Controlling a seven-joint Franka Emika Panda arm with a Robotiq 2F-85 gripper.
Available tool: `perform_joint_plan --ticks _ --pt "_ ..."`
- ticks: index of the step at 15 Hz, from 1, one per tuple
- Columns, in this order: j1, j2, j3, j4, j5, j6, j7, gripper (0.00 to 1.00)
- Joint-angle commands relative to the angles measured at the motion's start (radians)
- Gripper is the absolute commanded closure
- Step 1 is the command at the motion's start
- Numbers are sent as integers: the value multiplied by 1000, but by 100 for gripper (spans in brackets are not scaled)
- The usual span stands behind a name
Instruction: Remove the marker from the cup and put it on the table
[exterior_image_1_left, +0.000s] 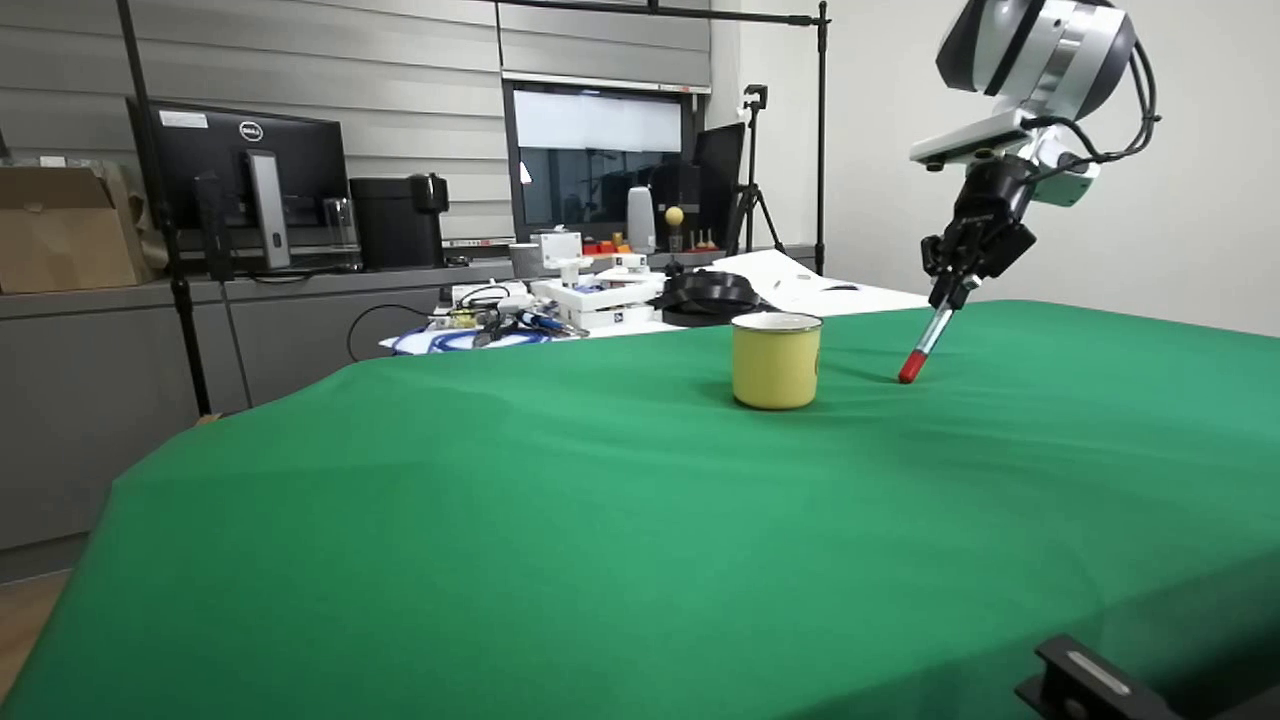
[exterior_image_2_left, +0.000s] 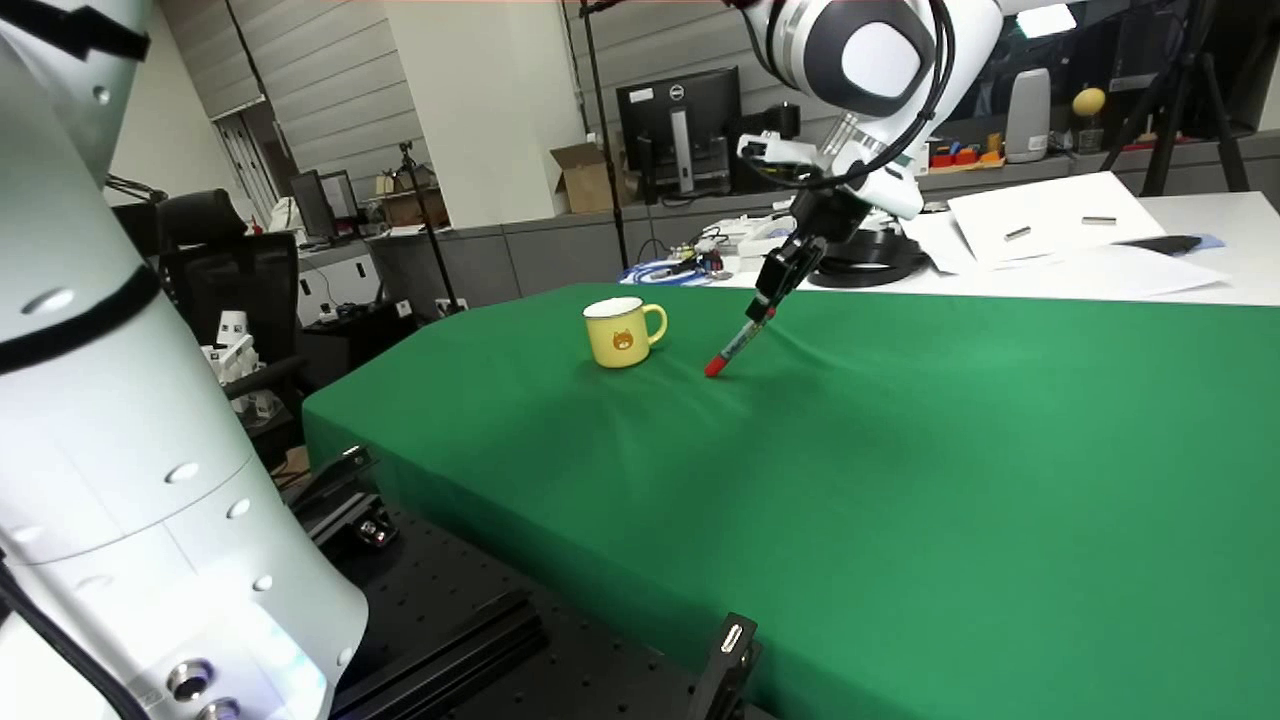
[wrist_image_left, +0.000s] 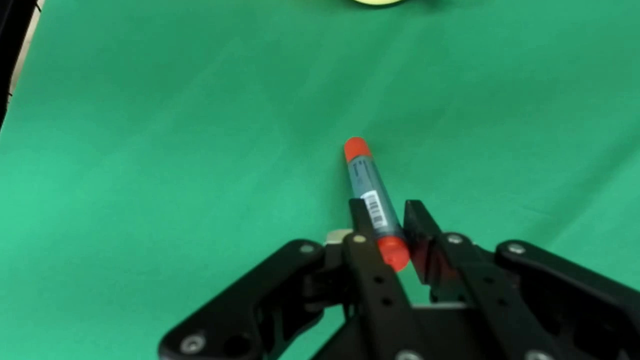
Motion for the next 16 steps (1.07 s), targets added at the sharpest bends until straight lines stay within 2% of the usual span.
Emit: perform_joint_plan --ticks 1,7,11,12,14,16 --pt "19 45 -10 41 -1 27 19 94" --pt "68 95 -8 36 -23 160 36 94" --pt "100 116 -4 36 -49 205 58 94" --pt "109 107 -5 31 -55 203 67 53" --pt "123 73 -2 20 -77 185 81 46" --pt "145 13 -3 -5 -103 175 94 31"
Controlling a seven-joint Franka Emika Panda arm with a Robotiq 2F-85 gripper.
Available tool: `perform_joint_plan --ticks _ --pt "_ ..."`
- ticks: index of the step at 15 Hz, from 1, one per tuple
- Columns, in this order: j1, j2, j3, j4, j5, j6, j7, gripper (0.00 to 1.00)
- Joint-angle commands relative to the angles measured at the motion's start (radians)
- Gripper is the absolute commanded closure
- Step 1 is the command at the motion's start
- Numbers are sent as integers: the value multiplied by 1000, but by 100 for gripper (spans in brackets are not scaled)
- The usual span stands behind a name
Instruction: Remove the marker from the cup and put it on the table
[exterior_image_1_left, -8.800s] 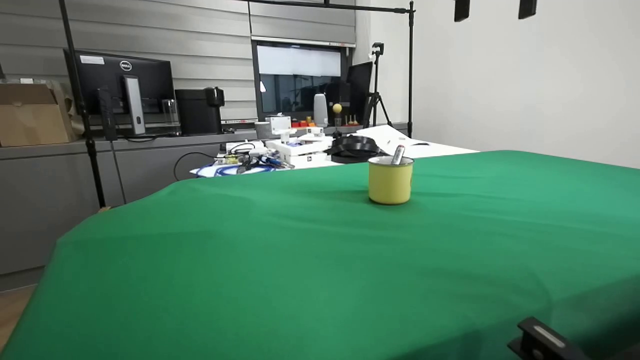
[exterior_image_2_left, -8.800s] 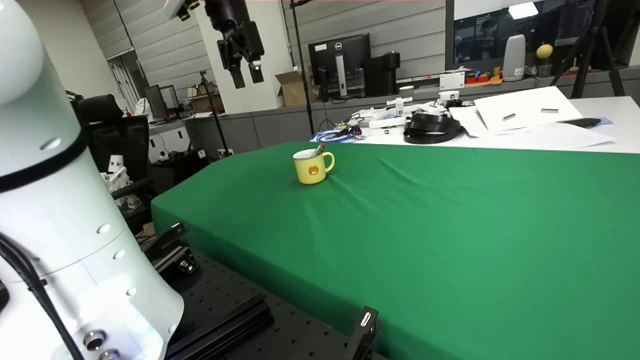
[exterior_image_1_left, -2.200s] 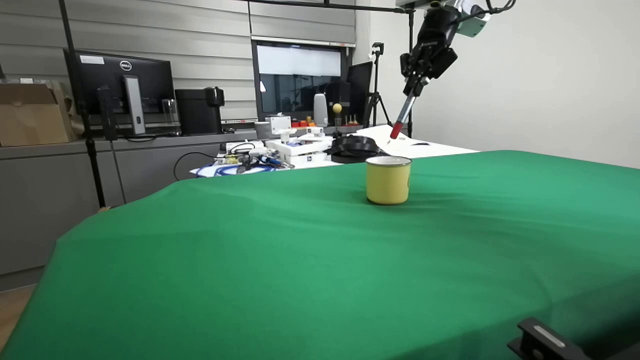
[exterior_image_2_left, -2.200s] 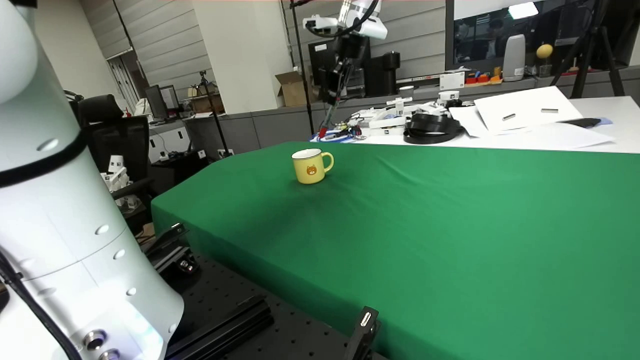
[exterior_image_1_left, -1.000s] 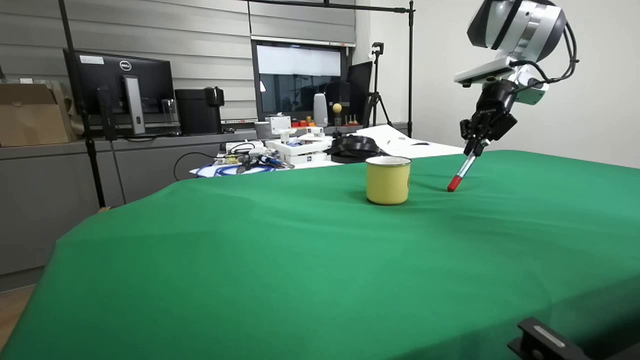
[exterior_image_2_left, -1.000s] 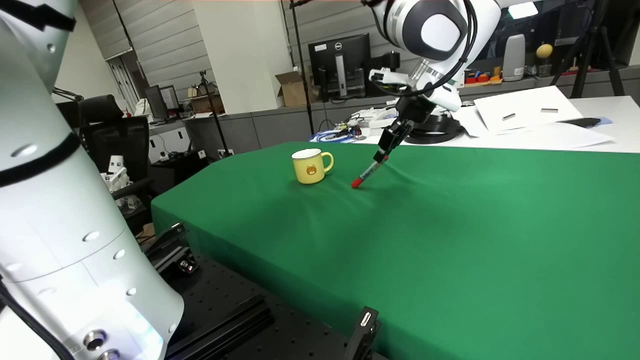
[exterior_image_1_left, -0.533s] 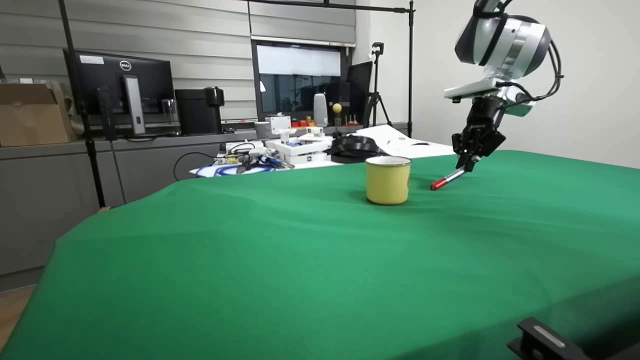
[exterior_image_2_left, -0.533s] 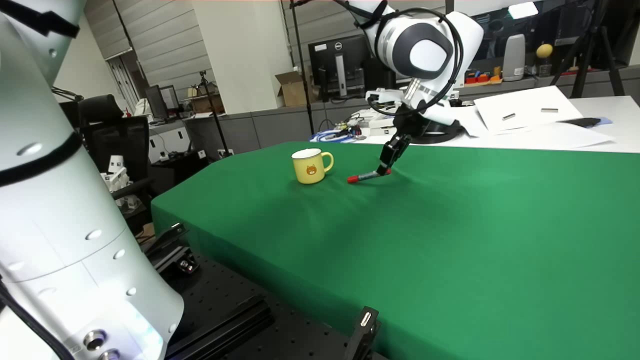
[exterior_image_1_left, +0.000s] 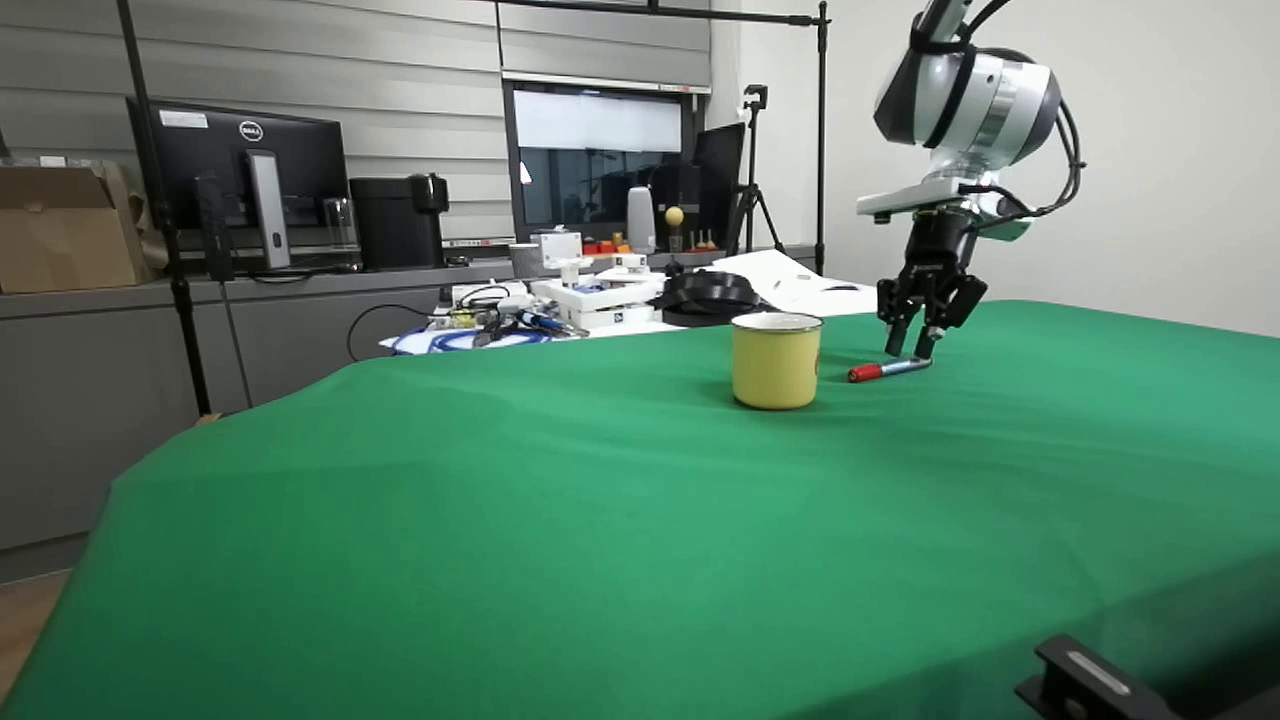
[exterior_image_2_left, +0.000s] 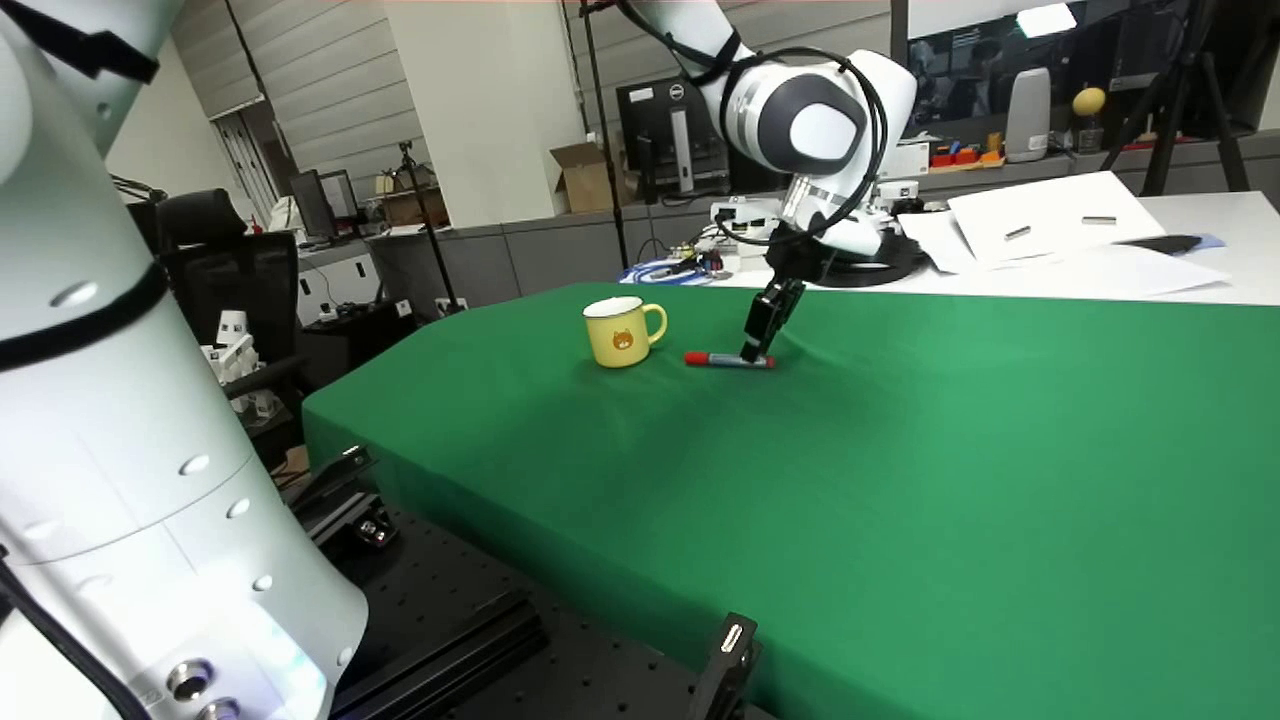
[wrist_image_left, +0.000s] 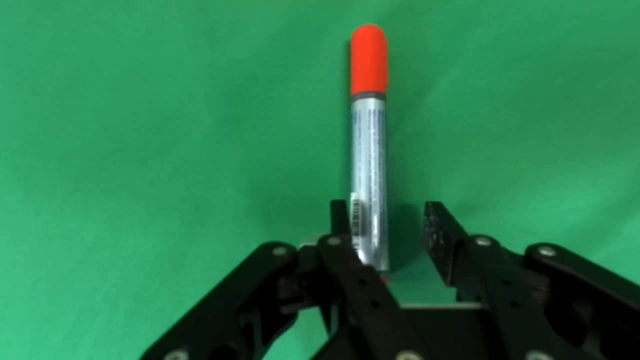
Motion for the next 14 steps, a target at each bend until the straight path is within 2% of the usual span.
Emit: perform_joint_plan --ticks 1,5,10,11,14 --pt "35 -112 -3 -30 -57 -33 66 25" --pt "80 -247 1 -74 -120 -43 93 0" --pt "105 -360 18 -125 -164 -79 104 0" --pt "90 -312 24 -78 -148 -66 74 0" --pt "89 -320 29 -85 -147 -65 71 1"
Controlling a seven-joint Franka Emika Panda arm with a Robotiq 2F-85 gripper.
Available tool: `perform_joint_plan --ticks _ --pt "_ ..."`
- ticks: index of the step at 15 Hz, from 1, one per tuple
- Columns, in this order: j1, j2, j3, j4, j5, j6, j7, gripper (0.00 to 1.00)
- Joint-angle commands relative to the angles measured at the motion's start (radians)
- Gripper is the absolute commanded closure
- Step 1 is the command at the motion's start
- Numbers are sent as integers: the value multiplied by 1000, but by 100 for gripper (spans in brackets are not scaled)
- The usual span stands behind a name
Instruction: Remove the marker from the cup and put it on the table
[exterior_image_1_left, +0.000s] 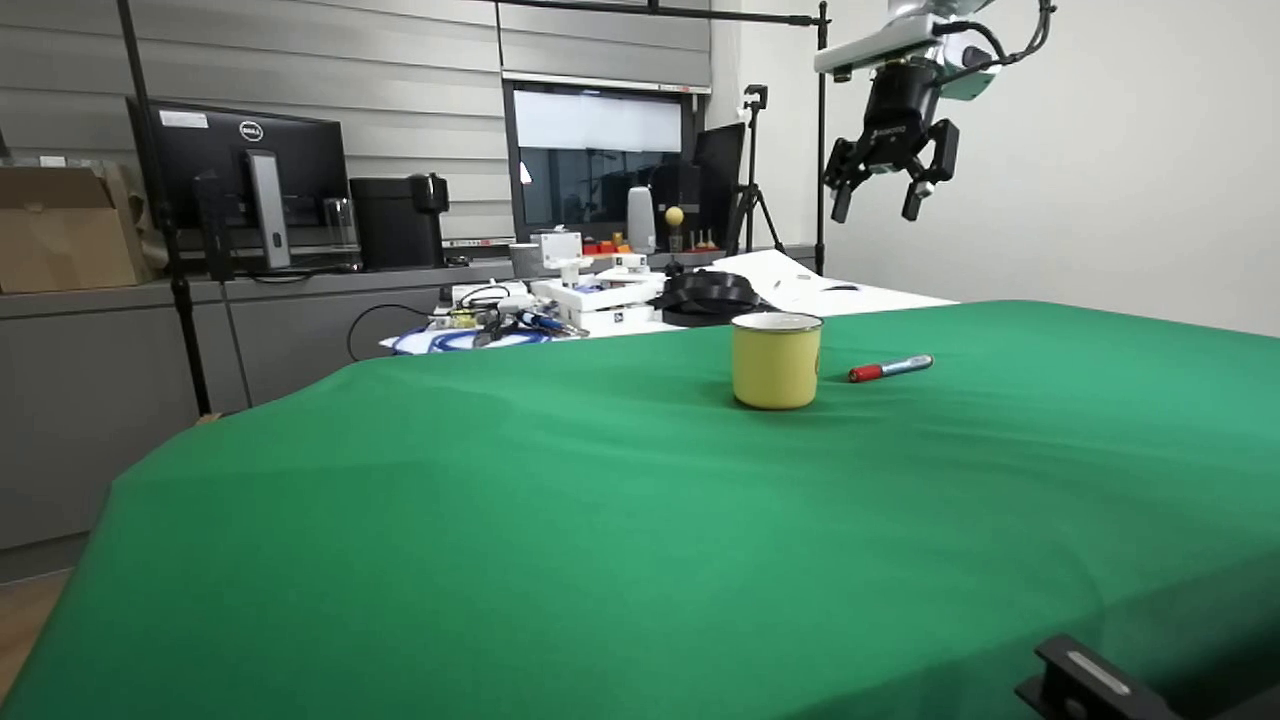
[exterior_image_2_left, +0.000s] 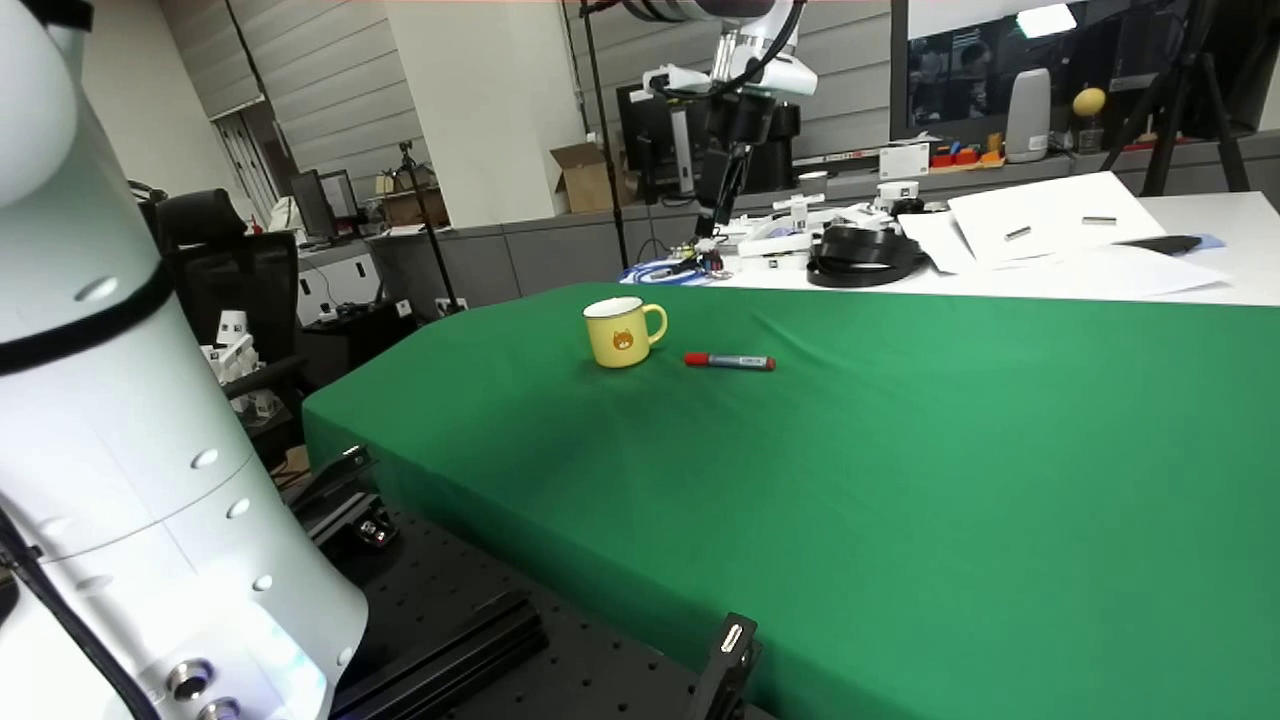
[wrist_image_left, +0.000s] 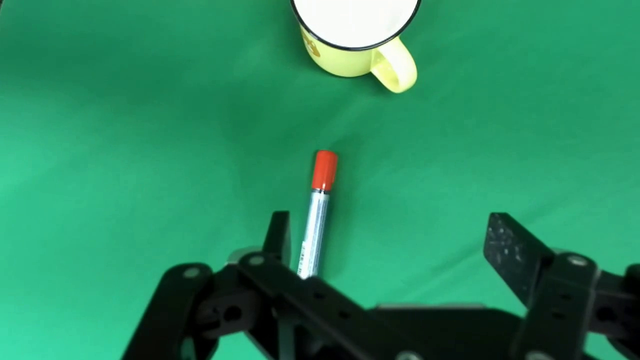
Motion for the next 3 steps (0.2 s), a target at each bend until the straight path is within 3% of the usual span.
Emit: perform_joint_plan --ticks 1,3 --pt "-15 4 14 2 -7 1 3 0" --pt "-17 11 14 2 -7 4 2 0"
